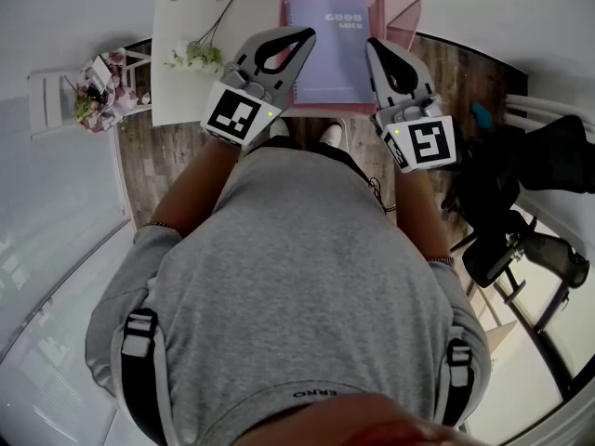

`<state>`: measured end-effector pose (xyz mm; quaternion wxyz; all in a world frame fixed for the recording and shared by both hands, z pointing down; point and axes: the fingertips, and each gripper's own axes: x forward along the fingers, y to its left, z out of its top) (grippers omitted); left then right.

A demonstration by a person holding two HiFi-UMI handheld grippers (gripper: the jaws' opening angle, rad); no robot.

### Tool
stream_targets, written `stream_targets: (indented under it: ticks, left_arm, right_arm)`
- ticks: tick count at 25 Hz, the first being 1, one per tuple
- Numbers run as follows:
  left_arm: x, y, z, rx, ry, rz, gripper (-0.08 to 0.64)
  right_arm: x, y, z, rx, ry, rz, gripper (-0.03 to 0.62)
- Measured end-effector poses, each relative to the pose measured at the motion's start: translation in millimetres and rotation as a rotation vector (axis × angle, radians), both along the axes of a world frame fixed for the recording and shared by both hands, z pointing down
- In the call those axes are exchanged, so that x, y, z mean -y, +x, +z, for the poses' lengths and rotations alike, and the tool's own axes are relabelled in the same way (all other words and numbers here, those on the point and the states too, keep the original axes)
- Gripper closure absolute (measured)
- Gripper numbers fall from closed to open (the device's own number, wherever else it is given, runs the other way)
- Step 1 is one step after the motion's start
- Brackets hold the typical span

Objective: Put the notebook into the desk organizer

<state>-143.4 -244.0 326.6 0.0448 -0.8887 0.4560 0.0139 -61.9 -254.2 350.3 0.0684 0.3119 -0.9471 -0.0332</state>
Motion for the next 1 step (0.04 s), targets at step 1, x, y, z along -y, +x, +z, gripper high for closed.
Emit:
stream_targets:
  ticks: [1]
  left_arm:
    - [0.3,-0.1,1.5,0.002,-0.003,0.000,0.541]
  right_arm:
    - [0.1,0.0,0.5,0.000,0.000,-0.001,0.586]
